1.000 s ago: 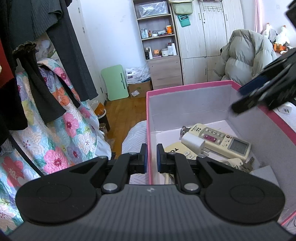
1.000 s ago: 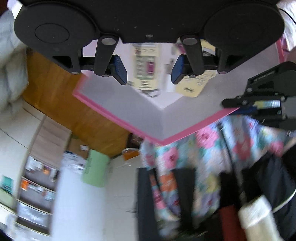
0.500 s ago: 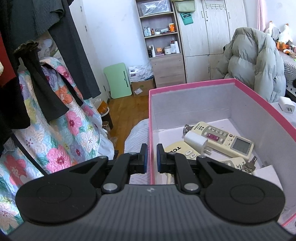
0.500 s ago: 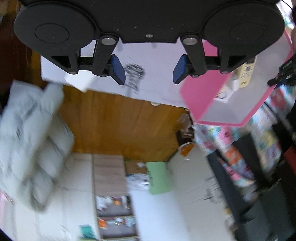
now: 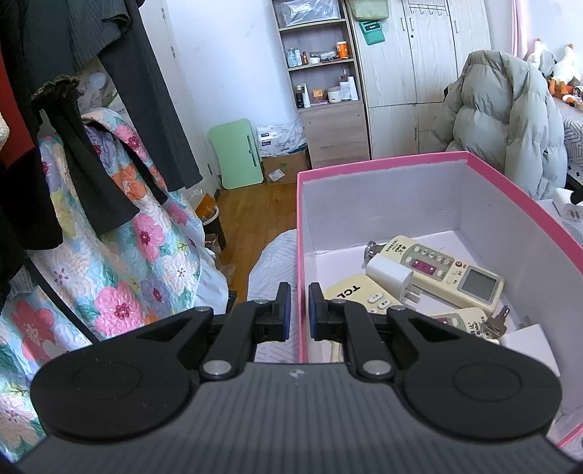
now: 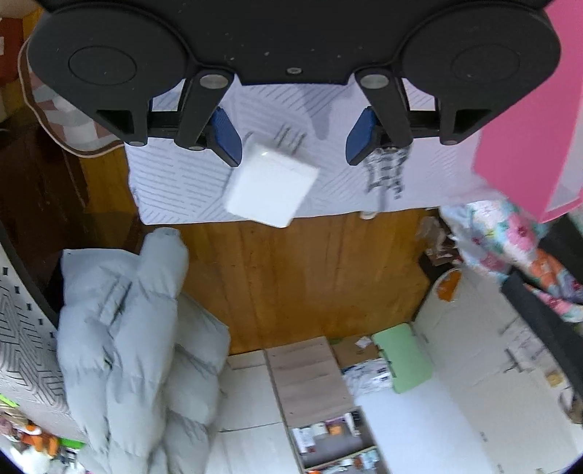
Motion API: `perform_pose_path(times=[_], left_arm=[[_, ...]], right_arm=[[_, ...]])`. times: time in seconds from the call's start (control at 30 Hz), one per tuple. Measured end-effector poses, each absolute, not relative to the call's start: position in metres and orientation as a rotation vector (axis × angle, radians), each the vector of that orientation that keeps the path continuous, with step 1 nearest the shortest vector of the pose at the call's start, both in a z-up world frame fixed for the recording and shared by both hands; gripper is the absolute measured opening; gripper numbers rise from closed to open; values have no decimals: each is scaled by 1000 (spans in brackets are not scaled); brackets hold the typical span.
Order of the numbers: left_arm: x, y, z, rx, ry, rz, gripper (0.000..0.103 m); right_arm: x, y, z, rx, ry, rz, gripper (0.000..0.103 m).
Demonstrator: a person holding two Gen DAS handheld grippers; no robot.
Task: Organize rigid objects
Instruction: 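Move the right gripper over the second white cube charger, then grasp the second white cube charger with the right gripper, then carry the second charger into the pink box and release it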
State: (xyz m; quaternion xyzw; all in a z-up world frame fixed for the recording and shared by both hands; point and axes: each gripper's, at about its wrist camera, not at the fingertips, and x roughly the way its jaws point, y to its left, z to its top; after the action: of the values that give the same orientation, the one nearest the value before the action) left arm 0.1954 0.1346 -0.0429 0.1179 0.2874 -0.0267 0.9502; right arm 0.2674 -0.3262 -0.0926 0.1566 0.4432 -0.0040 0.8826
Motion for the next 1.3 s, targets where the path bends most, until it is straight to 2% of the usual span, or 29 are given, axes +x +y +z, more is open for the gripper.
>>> perform_pose_path(times=[0.1, 0.2, 0.63, 0.7, 0.73, 1.1, 1.3], left_arm=[[196, 134, -43, 241, 585, -53, 11], [194, 135, -44, 237, 573, -60, 11], [194, 135, -44, 240, 574, -56, 11], [195, 135, -43, 244, 579, -52, 11], [195, 135, -43, 244, 581, -52, 11], [196, 132, -44, 251, 583, -46, 11], [196, 132, -43, 244, 590, -42, 11]], right_arm=[[279, -327, -101, 312, 927, -41, 68], [285, -327, -105, 341, 928, -46, 73], [304, -312, -115, 255, 916, -48, 74], [302, -311, -114, 241, 895, -54, 63], [301, -310, -114, 225, 883, -47, 61], [258, -294, -105, 256, 867, 63, 61], [226, -279, -74, 255, 820, 144, 61]])
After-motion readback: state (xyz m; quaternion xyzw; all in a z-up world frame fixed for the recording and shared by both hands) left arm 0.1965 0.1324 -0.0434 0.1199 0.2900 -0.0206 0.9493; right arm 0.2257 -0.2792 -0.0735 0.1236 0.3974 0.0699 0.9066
